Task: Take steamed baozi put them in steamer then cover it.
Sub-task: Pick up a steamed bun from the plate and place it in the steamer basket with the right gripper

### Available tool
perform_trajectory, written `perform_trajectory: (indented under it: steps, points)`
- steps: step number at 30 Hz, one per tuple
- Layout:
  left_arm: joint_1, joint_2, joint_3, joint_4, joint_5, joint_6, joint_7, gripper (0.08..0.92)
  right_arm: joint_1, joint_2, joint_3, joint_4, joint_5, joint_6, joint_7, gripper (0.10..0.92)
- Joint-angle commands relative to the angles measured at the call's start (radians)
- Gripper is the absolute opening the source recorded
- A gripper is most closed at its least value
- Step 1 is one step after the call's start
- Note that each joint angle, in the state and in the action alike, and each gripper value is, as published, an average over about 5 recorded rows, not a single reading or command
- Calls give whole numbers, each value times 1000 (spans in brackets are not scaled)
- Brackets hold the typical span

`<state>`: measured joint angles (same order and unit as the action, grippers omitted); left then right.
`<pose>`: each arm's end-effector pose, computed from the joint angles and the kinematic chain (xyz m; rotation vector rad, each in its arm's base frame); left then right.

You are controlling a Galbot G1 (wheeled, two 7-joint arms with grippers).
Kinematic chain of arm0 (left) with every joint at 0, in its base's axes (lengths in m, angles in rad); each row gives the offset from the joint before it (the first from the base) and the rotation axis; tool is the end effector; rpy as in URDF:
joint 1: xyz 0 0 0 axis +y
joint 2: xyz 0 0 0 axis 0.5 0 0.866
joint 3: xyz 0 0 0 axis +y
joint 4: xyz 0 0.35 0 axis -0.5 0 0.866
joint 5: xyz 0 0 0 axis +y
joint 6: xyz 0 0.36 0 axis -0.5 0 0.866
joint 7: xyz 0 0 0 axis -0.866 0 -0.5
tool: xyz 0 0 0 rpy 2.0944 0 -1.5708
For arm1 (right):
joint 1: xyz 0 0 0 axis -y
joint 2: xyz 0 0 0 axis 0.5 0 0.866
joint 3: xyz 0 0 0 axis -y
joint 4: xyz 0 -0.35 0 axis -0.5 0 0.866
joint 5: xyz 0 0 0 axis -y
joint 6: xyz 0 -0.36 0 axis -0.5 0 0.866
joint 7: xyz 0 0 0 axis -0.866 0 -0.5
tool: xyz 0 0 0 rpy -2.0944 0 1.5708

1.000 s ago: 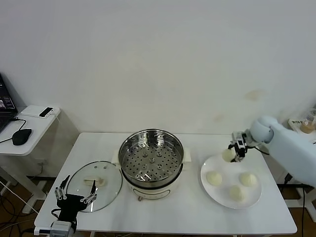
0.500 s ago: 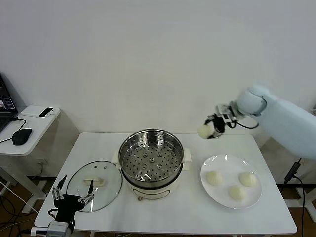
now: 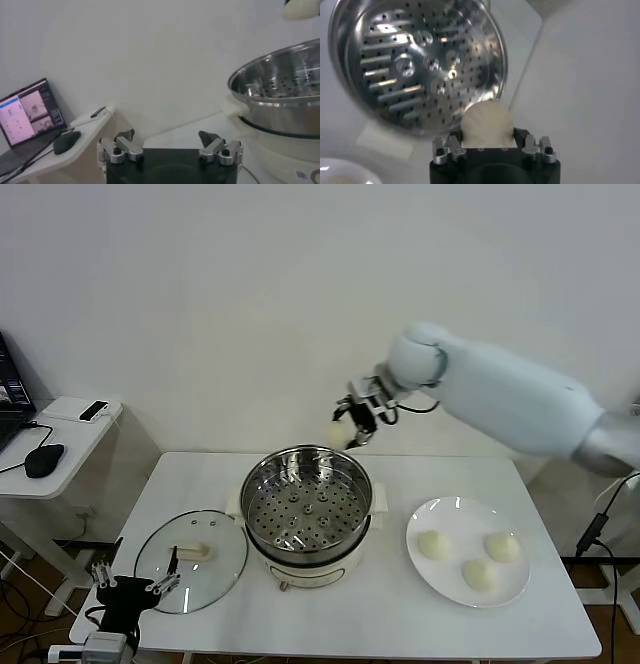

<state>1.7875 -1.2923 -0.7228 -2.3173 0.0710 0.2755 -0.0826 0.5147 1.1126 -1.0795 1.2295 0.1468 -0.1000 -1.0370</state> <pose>0.1325 0.0793 -0.2390 0.1408 -2.8556 -0.6140 0.5718 0.0960 -0.0160 1.6766 -1.3952 1.8575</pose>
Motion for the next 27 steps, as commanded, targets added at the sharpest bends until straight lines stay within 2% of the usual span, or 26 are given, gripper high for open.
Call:
perform_trajectory:
  steps: [1, 6, 15, 27]
  points:
    - [5, -9, -20, -9, -4, 0, 0, 823, 49, 222, -147, -93, -66, 168, 20, 636]
    - [9, -21, -19, -20, -2, 0, -1, 823, 21, 260, -186, -158, -189, 290, 42, 636]
    - [10, -26, -21, -24, -2, 0, -1, 823, -55, 282, -186, -233, -328, 411, 78, 636]
    - [-2, -20, -21, -18, -1, 1, 1, 823, -111, 285, -177, -261, -346, 452, 93, 636]
